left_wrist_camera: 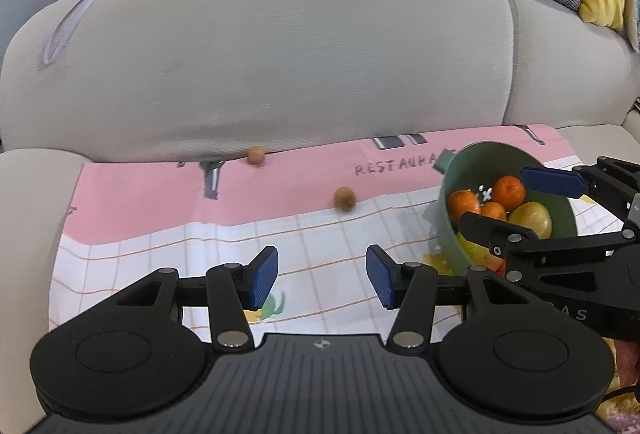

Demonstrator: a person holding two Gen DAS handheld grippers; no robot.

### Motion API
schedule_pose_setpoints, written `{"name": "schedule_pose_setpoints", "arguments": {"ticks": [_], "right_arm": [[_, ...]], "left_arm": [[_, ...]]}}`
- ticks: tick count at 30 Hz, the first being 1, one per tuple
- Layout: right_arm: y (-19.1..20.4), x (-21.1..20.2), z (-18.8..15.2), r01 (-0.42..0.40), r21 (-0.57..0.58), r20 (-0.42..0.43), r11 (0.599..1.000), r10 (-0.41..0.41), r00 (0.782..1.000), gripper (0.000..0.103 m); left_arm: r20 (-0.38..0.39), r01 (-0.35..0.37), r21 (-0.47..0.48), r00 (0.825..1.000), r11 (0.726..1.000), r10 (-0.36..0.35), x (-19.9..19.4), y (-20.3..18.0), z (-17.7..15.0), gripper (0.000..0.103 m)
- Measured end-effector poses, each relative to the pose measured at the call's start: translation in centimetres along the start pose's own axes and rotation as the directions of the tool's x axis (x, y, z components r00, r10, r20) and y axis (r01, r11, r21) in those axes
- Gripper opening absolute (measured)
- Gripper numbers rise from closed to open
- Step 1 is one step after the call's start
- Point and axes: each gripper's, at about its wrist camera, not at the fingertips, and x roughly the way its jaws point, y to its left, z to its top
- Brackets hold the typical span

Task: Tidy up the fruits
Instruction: 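Withdraw both open tools and move toward the small brown nuts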

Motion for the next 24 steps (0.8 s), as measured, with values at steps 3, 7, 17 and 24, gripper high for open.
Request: {"name": "schedule_pose_setpoints", "arguments": {"ticks": [3, 7, 17, 24], "right_arm": [[0.7, 0.5, -0.1, 0.006, 0.013, -0.018, 1.000, -0.006, 1.000, 0.069], [1.5, 1.5, -0.3, 0.010, -0.009, -0.045, 1.000, -0.010, 0.999, 0.073], [3.4, 4.0, -0.3, 0.015, -0.093, -0.090, 0.996, -0.023, 0.996, 0.074], [4.9, 6.3, -0.3, 0.022, -0.230, -0.102, 0.973, -0.047, 0.994, 0.069]], "left_arm": [[0.006, -0.005, -0.006, 1.000, 1.000, 0.005, 0.0, 0.7, -0.4, 0.060], [0.008, -0.001, -0.019, 1.000, 1.000, 0.002, 0.3, 1.6, -0.6, 0.060], [-0.032, 0.024, -0.050, 0.999, 0.998, -0.026, 2.8, 3.2, -0.9, 0.060], [-0.068, 0.052, -0.087, 0.996, 0.995, -0.058, 5.1, 4.4, -0.7, 0.059]]}}
